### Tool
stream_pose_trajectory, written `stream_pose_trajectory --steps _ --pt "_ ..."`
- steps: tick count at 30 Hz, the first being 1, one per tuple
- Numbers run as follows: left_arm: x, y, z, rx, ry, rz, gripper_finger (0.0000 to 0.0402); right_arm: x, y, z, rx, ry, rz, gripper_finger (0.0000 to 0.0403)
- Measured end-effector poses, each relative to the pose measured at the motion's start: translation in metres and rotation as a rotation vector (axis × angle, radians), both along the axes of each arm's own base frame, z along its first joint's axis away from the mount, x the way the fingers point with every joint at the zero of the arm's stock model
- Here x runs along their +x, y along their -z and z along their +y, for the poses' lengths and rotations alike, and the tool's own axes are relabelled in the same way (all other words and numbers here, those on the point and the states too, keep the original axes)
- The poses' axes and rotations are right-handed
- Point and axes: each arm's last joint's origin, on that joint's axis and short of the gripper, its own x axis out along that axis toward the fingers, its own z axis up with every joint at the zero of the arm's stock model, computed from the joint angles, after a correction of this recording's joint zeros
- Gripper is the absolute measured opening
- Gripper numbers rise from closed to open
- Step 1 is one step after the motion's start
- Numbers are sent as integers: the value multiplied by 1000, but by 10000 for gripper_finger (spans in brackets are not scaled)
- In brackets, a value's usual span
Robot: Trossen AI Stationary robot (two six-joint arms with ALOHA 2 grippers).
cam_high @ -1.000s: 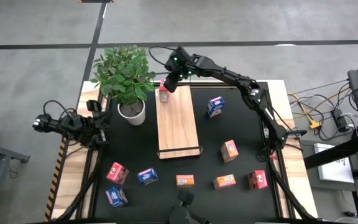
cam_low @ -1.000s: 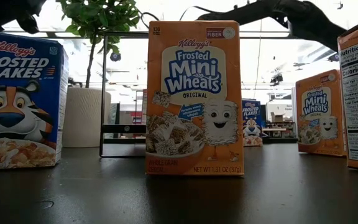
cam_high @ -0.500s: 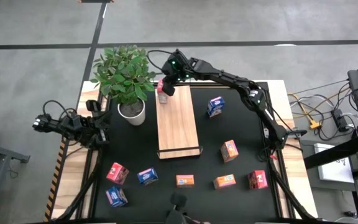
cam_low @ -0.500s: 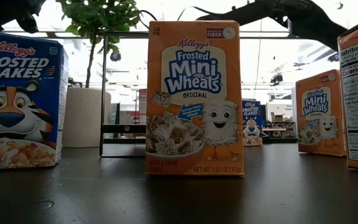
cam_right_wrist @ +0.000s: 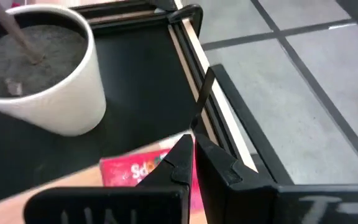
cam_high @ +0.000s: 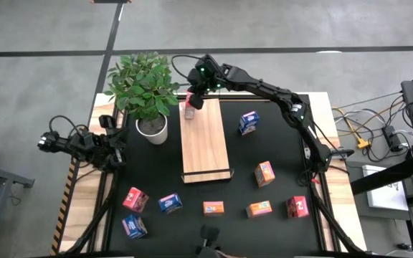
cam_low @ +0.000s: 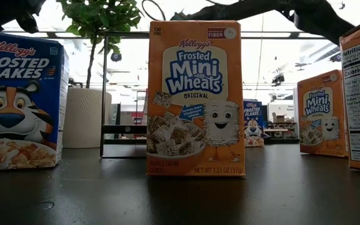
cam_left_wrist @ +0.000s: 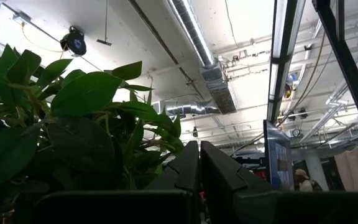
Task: Stack cereal on shelf
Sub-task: Put the top red cereal box on the shelf
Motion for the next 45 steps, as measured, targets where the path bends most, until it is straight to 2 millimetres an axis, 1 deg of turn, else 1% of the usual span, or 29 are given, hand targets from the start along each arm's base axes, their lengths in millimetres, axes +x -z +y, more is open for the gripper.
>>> stream_pose_trajectory --steps 4,7,10,14,16,19,26,35,38,43,45 --pt "0 0 0 0 0 0 0 -14 -9 6 21 -9 76 8" --pt "0 0 0 0 0 0 0 -21 -5 4 49 -14 130 8" --pt "0 0 0 0 0 0 0 -20 12 0 67 -9 167 8" --pt "0 0 0 1 -1 0 0 -13 41 -3 71 -22 195 8" --pt "0 0 0 4 -4 -1 0 -9 50 -3 47 -20 183 8" --pt "0 0 0 4 -5 -1 0 -3 57 -4 9 -30 124 8" --pt "0 0 0 4 -5 -1 0 1 56 -4 -16 -38 71 8" --pt "0 0 0 7 -8 0 0 1 55 -2 -16 -39 78 8" --pt "0 0 0 8 -8 0 0 -2 49 -1 -29 -19 92 8" --pt "0 0 0 11 -12 -1 0 -7 30 7 -10 7 51 8" --pt "-1 0 0 12 -14 -3 0 -5 29 12 11 1 42 8"
